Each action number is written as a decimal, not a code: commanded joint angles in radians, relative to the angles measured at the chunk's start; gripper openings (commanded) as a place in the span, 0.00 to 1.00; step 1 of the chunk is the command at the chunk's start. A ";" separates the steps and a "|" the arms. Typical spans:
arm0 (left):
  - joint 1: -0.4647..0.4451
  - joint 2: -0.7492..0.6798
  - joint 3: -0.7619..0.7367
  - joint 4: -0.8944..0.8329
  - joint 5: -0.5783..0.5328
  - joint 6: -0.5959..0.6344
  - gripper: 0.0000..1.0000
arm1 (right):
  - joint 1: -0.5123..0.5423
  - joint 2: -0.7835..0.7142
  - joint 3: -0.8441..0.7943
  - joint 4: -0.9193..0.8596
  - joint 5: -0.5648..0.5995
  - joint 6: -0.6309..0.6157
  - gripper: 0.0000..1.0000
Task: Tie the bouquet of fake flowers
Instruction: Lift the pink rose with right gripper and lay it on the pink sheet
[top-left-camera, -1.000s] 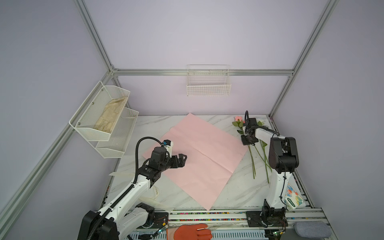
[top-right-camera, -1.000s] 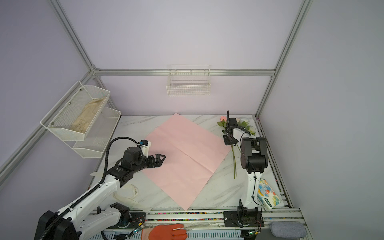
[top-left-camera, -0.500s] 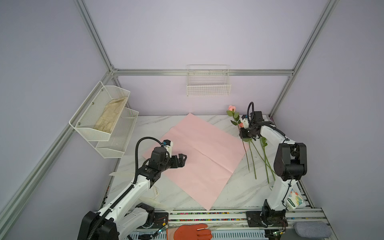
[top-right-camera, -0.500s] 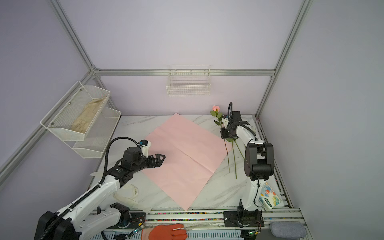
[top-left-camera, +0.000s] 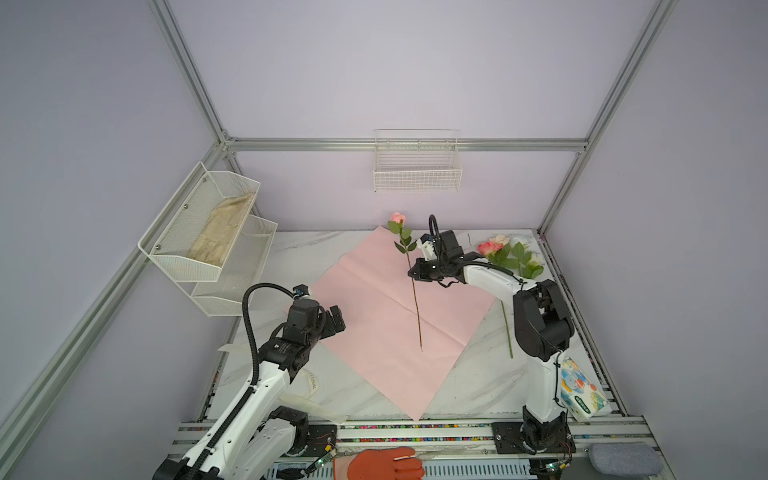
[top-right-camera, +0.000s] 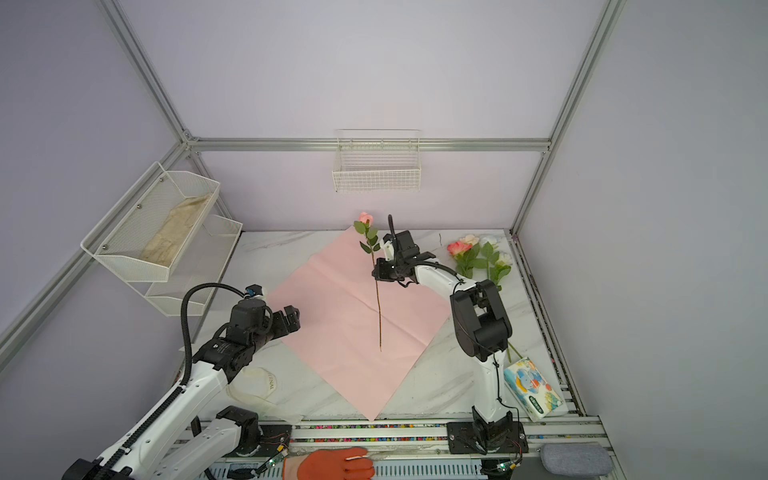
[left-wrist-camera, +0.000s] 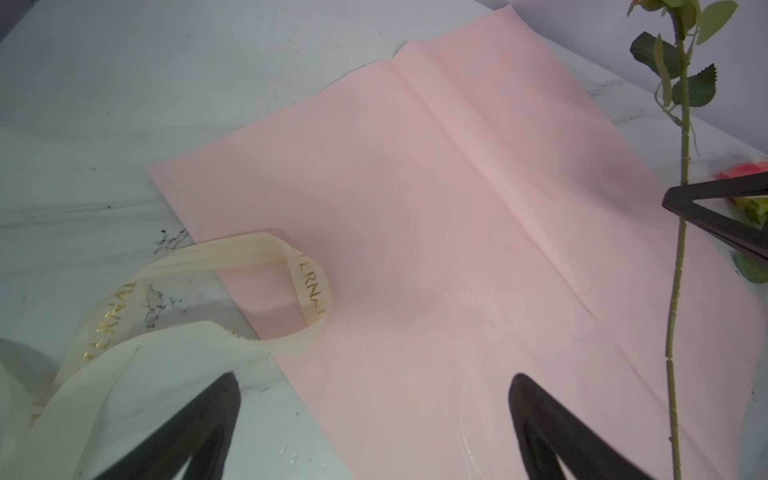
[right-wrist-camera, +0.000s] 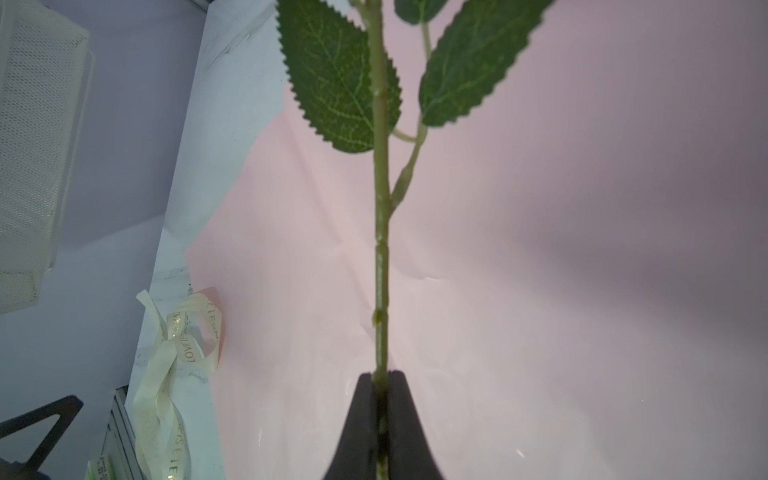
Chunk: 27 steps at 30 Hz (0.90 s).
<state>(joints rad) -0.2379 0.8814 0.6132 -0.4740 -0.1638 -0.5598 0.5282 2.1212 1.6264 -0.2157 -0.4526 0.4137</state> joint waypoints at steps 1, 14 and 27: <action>0.008 -0.030 0.086 -0.031 -0.022 -0.018 1.00 | 0.026 0.082 0.097 0.030 0.057 0.132 0.02; 0.008 -0.043 0.069 -0.029 -0.001 -0.022 1.00 | 0.132 0.258 0.280 -0.137 0.149 0.133 0.04; 0.008 -0.003 0.085 -0.011 0.027 -0.015 1.00 | 0.142 0.316 0.326 -0.169 0.189 0.106 0.13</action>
<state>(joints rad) -0.2359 0.8738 0.6132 -0.5064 -0.1528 -0.5652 0.6662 2.4145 1.9274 -0.3447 -0.2832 0.5396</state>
